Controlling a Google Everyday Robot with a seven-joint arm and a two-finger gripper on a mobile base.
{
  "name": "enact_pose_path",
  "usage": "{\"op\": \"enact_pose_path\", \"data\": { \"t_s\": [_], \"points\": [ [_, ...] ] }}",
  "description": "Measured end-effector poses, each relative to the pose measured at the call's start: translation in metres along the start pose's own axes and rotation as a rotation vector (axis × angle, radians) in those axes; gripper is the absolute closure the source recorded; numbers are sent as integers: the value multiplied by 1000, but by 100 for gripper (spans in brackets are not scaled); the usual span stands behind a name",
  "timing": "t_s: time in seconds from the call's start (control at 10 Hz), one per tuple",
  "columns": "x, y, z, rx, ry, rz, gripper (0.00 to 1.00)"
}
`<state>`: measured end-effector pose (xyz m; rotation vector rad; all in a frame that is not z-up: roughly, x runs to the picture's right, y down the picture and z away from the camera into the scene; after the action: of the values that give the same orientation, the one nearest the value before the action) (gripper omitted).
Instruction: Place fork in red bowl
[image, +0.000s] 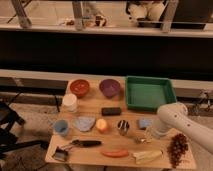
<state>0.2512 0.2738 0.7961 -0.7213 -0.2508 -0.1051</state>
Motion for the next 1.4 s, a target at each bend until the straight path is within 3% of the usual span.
{"op": "enact_pose_path", "data": {
  "t_s": [0.2, 0.4, 0.7, 1.4],
  "points": [
    [2, -2, 2, 5, -8, 0, 86],
    [3, -1, 1, 4, -13, 0, 97],
    [4, 2, -16, 28, -13, 0, 100],
    [-20, 6, -86, 157, 34, -37, 100]
  ]
}}
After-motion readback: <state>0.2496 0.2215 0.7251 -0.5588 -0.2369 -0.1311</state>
